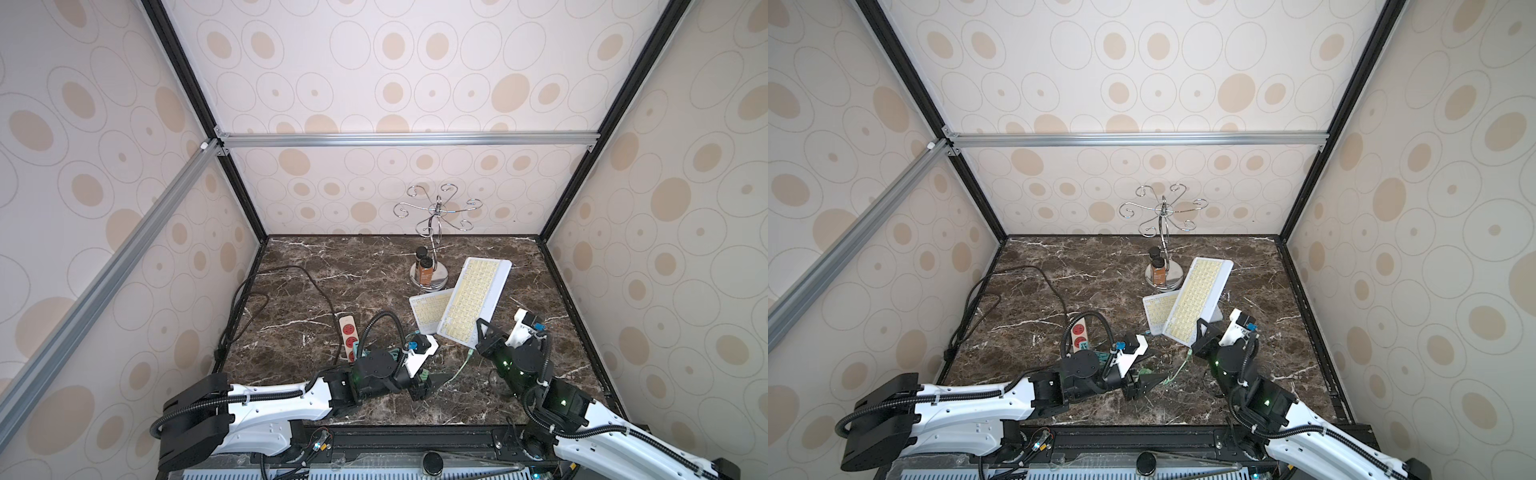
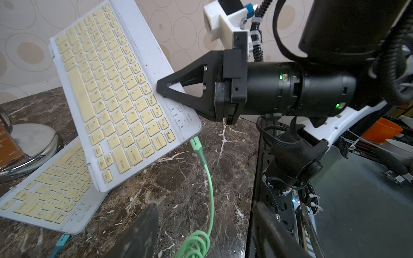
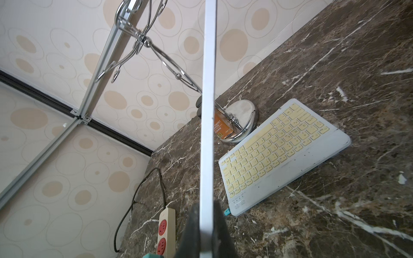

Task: Unplug the wireless keyboard
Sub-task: Remove the power cord from the keyboard.

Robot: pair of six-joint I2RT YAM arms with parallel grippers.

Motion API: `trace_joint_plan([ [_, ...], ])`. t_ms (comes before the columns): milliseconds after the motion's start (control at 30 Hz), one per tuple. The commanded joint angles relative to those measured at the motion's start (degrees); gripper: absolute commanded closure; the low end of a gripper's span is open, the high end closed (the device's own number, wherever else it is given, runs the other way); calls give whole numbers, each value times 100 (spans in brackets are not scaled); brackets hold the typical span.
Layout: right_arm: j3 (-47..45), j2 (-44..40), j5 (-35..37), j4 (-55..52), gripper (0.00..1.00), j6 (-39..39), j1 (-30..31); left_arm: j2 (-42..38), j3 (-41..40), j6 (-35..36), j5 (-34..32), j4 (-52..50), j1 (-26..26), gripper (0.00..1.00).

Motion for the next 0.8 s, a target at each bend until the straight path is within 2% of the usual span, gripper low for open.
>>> trace_joint_plan([
  [0,308,91,1124,680,100,-327,609,111,14,-121,73,501,-12,34],
  [200,266,410,1708,1242,100,-556,1418,393,-341,-483,285,1244,-15,33],
  [333,176,499,1729,1506,100,-469,1461,586,-314,-461,473,1499,-16,32],
  [600,-22,339,1784,1698,100,-99,1463,847,210,-88,33,1007,-5,30],
  [767,-87,231,1844,1789,100,-97,1460,1172,666,-12,-91,921,30,35],
])
